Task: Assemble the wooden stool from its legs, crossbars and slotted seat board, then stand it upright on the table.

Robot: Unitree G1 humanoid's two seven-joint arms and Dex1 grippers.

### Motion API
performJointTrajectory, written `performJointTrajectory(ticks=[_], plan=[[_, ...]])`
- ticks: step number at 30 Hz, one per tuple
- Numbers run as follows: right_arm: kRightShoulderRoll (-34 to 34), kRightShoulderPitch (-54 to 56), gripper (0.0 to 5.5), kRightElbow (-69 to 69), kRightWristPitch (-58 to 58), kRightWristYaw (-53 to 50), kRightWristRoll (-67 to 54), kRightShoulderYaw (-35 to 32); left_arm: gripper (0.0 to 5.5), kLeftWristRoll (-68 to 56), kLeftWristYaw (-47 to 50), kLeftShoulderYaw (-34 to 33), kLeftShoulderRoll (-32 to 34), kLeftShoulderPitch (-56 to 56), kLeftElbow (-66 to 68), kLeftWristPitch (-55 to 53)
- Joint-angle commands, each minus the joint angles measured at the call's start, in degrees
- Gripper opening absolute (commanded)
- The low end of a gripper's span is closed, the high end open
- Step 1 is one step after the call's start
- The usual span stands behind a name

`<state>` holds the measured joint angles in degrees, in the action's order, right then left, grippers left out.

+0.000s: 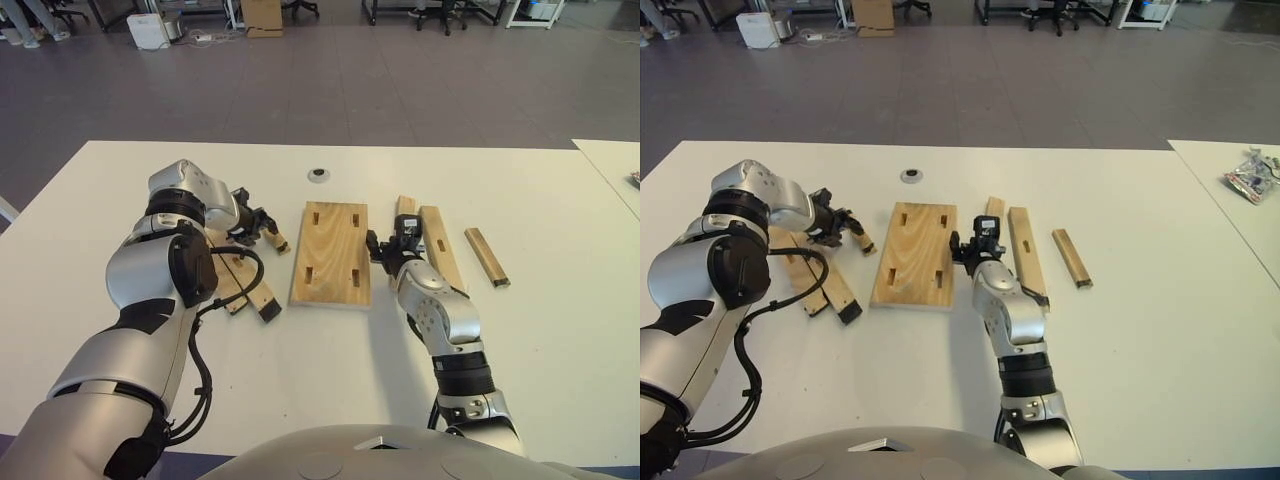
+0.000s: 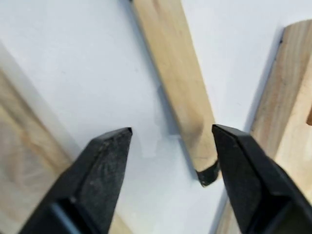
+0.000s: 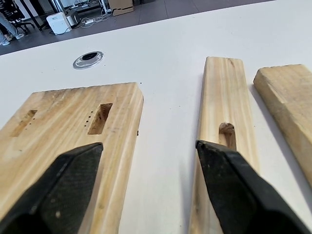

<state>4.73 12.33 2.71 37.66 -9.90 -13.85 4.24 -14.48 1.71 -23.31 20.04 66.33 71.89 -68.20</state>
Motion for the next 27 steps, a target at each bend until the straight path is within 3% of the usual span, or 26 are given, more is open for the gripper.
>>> performJointTrajectory(ticks=[1,7,12,17,21,27], plan=[[6.8,-2.3,3.58,-0.6,-0.7,-1.7,-0.8,0.5,2.32,5.0,-5.6,5.8,1.2,-2.4,2.5,2.2],[7.5,-4.6,3.58,-0.5,-1.4,-3.4,-1.9,1.1,1.31,7.4,-10.2,9.0,1.9,-0.6,4.0,6.4],[7.1,-4.9,3.58,-1.0,-2.2,-4.4,-2.6,1.2,1.31,9.6,-21.9,13.8,0.1,3.1,4.0,7.5],[6.3,-5.0,3.58,-1.0,-1.7,-4.6,-2.8,1.2,1.31,12.0,-25.2,16.5,-2.3,3.9,3.9,14.7],[6.5,-5.9,3.58,-0.5,-1.7,-5.5,-2.9,1.2,2.03,11.7,-24.3,16.1,-4.3,5.6,4.5,16.6],[6.9,-6.5,3.58,0.5,-1.6,-7.2,-3.7,0.4,3.13,9.4,-15.3,11.1,-6.3,4.5,5.4,16.0]])
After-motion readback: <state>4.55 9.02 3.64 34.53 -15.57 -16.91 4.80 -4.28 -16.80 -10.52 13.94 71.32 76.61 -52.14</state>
